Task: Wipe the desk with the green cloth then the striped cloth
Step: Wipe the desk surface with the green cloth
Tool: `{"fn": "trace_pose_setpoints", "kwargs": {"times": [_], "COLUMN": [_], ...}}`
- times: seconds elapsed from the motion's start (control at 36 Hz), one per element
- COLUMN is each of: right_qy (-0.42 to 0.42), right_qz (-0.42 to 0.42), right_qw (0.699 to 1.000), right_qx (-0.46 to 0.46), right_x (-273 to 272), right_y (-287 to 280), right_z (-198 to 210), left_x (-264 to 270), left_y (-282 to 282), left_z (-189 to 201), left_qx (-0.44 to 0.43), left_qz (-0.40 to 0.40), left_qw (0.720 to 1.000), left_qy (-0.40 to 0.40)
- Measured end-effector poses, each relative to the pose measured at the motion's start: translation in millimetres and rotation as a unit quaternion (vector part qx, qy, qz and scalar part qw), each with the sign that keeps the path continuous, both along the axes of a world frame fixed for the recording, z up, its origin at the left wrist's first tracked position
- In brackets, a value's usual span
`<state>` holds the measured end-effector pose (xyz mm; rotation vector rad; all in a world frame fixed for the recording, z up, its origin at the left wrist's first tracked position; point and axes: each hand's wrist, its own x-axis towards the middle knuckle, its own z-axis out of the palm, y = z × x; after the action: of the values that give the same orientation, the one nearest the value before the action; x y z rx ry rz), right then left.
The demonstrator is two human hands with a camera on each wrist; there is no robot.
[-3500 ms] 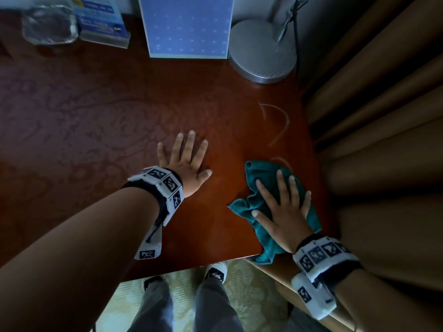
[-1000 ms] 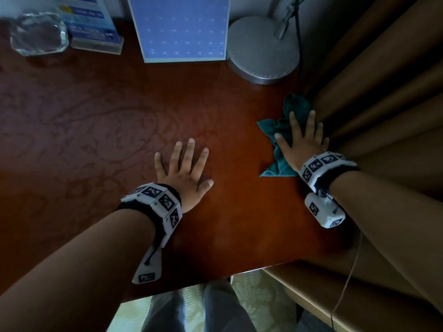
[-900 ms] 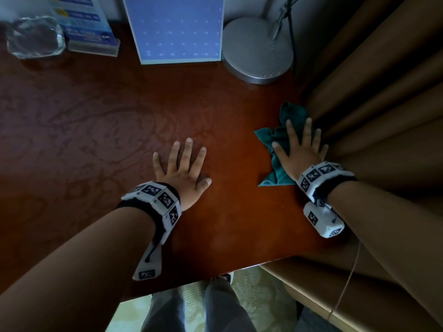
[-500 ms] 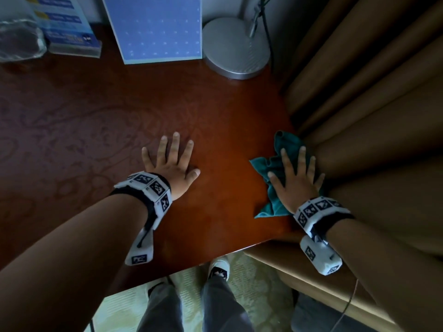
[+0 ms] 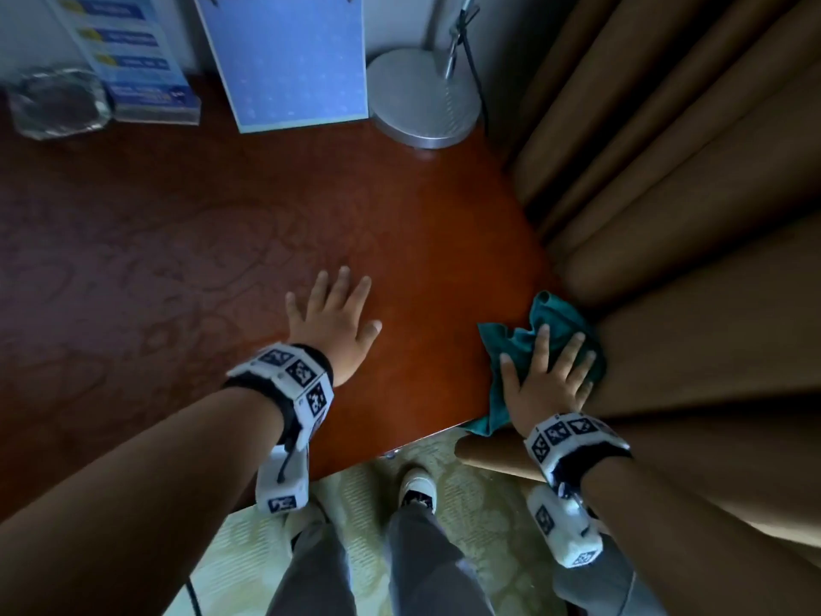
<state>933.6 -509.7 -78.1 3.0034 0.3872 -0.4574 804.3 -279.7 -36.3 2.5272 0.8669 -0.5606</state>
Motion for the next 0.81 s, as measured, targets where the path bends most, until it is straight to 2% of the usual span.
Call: {"fn": "trace_pose_setpoints", "kwargs": {"times": [0.11, 0.33, 0.56, 0.72, 0.81], "right_qy": [-0.005, 0.009, 0.049, 0.094, 0.113], "right_qz": [-0.039, -0.046, -0.054, -0.011, 0.043], "right_qw": [0.999, 0.999, 0.997, 0.994, 0.988], "right_qx": [0.008, -0.001, -0.009, -0.057, -0.096], "right_x": [-28.7, -89.2, -140.0, -154.0, -144.6], "right_y": [18.5, 54.9, 91.6, 107.4, 102.5], "right_z": [-2.5, -3.1, 5.1, 20.5, 37.2], "left_x": [-30.1, -82.8, -128.1, -136.8, -128.0], "left_y": [-7.5, -17.7, -32.3, -32.5, -34.1], "left_z": [6.1, 8.5, 13.5, 13.5, 12.9], "left_qx": [-0.026, -0.049, -0.060, -0.051, -0.045], "left_qz": [0.005, 0.042, 0.075, 0.097, 0.096], "left_qw": [0.999, 0.992, 0.986, 0.985, 0.986], "left_qy": [-0.040, -0.112, -0.134, -0.136, -0.129]}}
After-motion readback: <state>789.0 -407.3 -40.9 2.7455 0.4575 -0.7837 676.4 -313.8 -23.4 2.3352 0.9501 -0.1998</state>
